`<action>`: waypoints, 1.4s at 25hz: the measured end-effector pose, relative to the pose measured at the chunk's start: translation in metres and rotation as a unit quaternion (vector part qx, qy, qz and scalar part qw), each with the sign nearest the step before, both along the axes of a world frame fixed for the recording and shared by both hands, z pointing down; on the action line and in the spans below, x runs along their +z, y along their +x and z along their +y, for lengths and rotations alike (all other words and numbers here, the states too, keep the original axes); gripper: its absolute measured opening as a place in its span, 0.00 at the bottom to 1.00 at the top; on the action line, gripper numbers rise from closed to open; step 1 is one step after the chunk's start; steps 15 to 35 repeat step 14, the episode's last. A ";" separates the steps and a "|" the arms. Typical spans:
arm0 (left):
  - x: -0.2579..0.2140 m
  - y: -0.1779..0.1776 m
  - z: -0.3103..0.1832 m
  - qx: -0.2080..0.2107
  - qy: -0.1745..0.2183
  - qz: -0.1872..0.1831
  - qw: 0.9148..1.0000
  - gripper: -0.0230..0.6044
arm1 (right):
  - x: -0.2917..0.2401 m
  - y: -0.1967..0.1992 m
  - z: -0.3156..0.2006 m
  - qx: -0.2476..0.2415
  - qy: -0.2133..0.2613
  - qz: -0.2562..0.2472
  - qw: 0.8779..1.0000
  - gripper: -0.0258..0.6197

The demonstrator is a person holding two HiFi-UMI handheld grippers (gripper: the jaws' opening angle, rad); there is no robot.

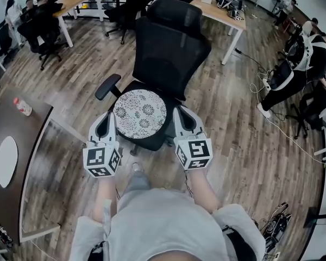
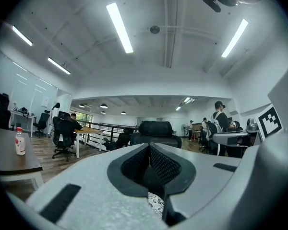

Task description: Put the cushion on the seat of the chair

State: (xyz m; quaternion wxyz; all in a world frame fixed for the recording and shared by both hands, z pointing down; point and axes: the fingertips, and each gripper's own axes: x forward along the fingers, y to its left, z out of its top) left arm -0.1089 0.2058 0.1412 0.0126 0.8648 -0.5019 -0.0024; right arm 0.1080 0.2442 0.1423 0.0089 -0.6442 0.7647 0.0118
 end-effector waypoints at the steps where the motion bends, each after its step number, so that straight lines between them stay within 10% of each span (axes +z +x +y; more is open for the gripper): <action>1: 0.000 0.000 0.002 0.000 0.001 0.000 1.000 0.06 | 0.000 0.001 0.002 0.001 0.001 -0.001 1.000 0.07; 35: -0.003 0.007 0.017 0.014 0.021 -0.004 1.000 0.06 | 0.002 0.007 0.017 0.008 0.004 -0.011 1.000 0.07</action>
